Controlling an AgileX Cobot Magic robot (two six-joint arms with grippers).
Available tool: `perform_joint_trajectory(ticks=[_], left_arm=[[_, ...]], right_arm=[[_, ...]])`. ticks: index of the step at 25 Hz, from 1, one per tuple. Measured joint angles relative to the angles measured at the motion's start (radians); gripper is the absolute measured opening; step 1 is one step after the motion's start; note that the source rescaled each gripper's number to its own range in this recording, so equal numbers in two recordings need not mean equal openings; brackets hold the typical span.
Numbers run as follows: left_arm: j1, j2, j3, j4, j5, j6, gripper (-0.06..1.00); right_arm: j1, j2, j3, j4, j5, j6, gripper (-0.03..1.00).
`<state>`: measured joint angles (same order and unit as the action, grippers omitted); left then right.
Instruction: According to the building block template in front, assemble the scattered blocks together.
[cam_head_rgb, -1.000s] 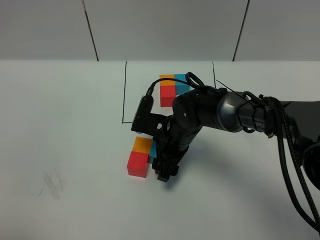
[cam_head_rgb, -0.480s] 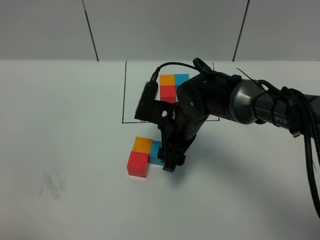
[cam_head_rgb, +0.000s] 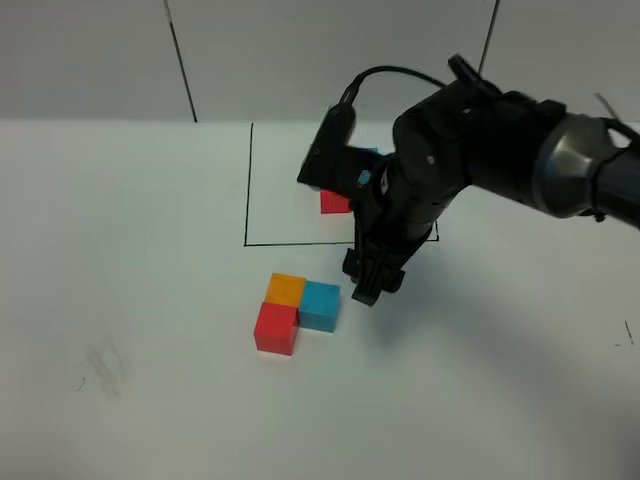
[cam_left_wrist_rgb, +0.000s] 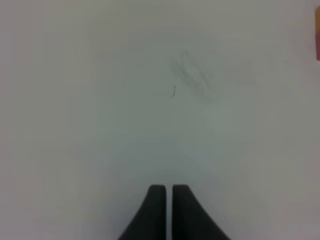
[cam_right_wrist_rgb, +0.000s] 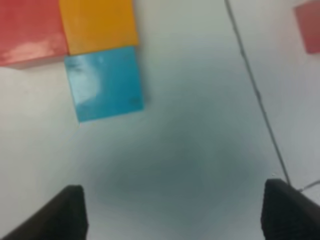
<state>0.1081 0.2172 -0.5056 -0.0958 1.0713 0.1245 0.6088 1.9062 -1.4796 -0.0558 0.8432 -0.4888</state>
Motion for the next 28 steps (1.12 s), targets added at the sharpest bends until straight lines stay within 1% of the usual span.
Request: perform_joint_trajectory(ticks=[1, 3, 5, 7, 9, 10, 11, 14, 16, 23, 28], left_arm=[[0.0, 0.0, 0.0, 0.0, 0.0, 0.0, 0.01], [0.0, 0.0, 0.0, 0.0, 0.0, 0.0, 0.01], [0.0, 0.0, 0.0, 0.0, 0.0, 0.0, 0.01], [0.0, 0.0, 0.0, 0.0, 0.0, 0.0, 0.01], [0.0, 0.0, 0.0, 0.0, 0.0, 0.0, 0.01], [0.0, 0.0, 0.0, 0.0, 0.0, 0.0, 0.01], [0.0, 0.0, 0.0, 0.0, 0.0, 0.0, 0.01], [0.0, 0.0, 0.0, 0.0, 0.0, 0.0, 0.01], [0.0, 0.0, 0.0, 0.0, 0.0, 0.0, 0.01], [0.0, 0.0, 0.0, 0.0, 0.0, 0.0, 0.01], [0.0, 0.0, 0.0, 0.0, 0.0, 0.0, 0.01]], right_arm=[[-0.008, -0.026, 0.0, -0.004, 0.015, 0.013, 0.83], [-0.023, -0.071, 0.0, -0.01, 0.051, 0.039, 0.71], [-0.043, -0.118, 0.0, -0.012, 0.094, 0.056, 0.54], [-0.063, -0.158, 0.0, -0.014, 0.127, 0.094, 0.31], [-0.085, -0.197, 0.0, -0.014, 0.154, 0.132, 0.12], [-0.098, -0.218, 0.0, -0.015, 0.168, 0.15, 0.07], [-0.11, -0.238, 0.0, -0.015, 0.18, 0.166, 0.04], [-0.146, -0.302, 0.015, -0.019, 0.203, 0.196, 0.01], [-0.17, -0.362, 0.059, -0.02, 0.194, 0.204, 0.0], [-0.29, -0.633, 0.365, -0.022, 0.08, 0.253, 0.0], [-0.412, -0.887, 0.569, -0.022, 0.025, 0.302, 0.0]])
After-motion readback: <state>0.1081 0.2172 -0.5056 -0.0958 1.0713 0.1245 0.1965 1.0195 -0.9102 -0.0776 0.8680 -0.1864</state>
